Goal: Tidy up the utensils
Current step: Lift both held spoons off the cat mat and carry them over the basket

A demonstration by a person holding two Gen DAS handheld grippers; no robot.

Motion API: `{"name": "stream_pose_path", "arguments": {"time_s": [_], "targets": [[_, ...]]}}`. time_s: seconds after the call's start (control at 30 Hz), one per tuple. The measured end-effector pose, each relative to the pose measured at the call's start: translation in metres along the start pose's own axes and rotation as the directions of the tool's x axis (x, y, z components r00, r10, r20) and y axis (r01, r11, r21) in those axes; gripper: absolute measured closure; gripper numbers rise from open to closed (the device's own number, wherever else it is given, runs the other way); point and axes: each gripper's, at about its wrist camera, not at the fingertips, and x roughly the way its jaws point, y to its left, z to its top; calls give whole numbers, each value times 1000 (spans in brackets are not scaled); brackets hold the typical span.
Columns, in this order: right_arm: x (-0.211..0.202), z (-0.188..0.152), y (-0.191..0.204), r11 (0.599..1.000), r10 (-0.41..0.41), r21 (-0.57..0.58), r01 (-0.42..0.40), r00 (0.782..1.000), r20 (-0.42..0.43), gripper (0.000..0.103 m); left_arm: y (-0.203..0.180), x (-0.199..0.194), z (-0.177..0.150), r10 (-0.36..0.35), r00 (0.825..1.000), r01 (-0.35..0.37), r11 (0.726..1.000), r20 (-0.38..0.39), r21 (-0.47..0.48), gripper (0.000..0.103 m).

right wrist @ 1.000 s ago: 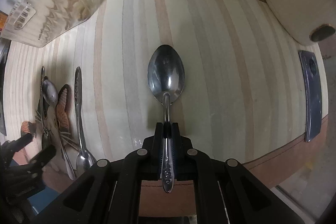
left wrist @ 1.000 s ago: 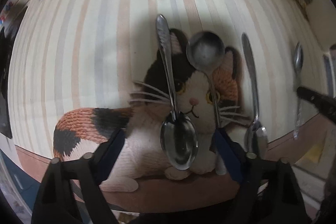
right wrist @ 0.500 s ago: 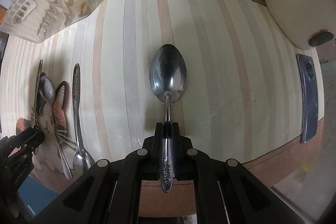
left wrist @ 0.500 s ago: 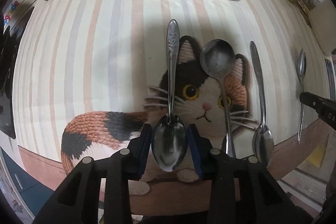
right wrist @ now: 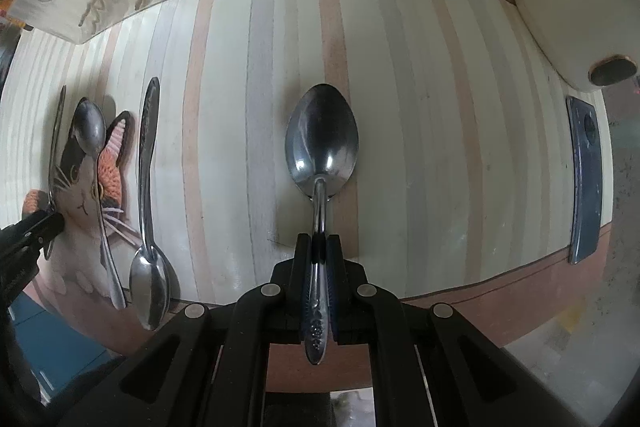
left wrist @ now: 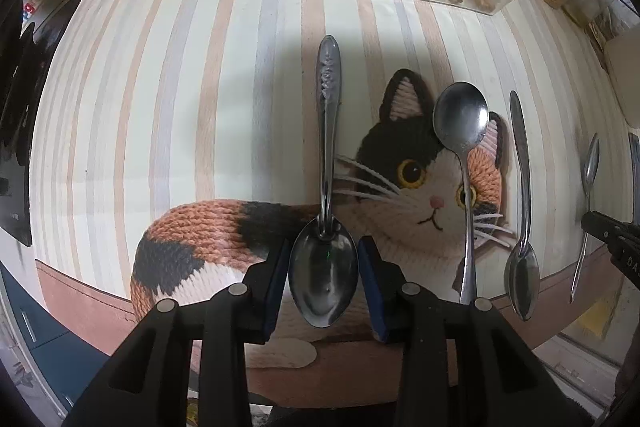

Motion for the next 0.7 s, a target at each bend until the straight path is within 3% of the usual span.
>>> {"name": "stream_pose_path", "arguments": {"time_s": [0.43,0.7], "targets": [[-7,-7,-6,1000,3,27,-4,999,36,96,2,-4,1,5,1000,-5,1000,20,-5,71],[-31,-14,-7,996,70,48,-75,993,92,96,10,-24,-11,24,998,-23,1000,65,-18,71]]}}
